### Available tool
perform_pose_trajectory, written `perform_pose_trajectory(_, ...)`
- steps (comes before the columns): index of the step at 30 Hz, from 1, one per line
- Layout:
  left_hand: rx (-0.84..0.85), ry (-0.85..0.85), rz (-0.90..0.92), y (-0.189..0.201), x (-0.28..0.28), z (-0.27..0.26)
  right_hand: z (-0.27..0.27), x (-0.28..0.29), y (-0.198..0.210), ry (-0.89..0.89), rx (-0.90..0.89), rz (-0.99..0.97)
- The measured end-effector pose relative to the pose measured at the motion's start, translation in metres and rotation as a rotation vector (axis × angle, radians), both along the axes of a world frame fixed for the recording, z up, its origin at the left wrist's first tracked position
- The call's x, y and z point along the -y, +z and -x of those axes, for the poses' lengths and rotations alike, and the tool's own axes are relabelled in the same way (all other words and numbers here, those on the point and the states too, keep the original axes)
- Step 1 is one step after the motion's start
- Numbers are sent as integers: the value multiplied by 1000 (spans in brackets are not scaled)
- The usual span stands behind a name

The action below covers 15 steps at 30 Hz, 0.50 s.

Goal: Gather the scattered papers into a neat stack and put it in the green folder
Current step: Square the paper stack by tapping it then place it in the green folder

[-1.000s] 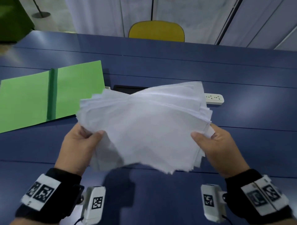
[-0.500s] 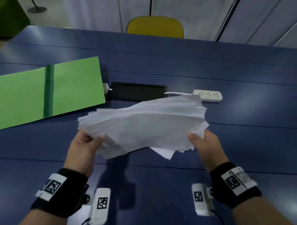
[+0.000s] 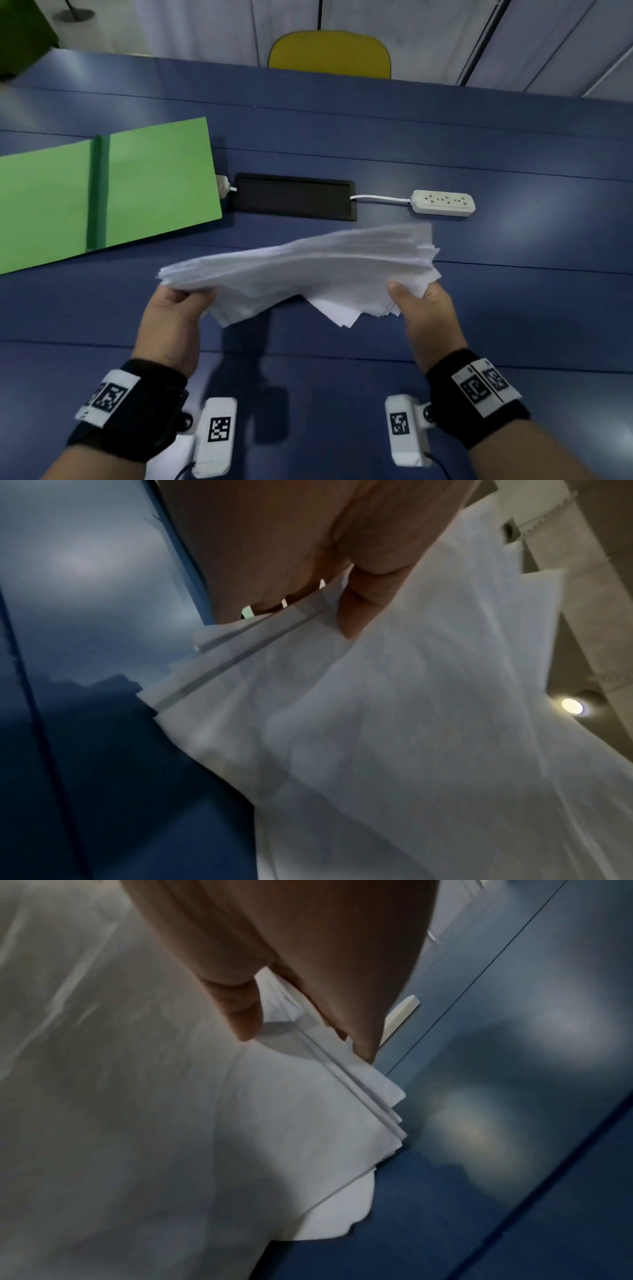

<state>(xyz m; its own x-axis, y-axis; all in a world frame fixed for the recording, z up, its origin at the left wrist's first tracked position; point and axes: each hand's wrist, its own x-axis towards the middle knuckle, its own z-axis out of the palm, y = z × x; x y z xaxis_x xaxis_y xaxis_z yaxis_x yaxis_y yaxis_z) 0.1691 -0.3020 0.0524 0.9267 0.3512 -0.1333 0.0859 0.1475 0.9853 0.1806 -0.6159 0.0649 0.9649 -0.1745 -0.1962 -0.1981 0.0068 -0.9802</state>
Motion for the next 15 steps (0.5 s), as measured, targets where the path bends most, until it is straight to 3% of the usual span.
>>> perform_pose_trajectory(5, -56, -162, -157, 5, 8, -8, -3, 2, -14, -19, 11, 58)
perform_pose_trajectory(10, -115, -169, -235, -2, 2, -15, -7, 7, -12, -68, 60, 121)
perform_pose_trajectory(13, -135, -244, -457, 5, 4, -16, -13, 4, -6, -70, 81, 117)
perform_pose_trajectory(15, -106, -229, -417, 7, 2, -18, -15, -1, 3, -50, 55, 129)
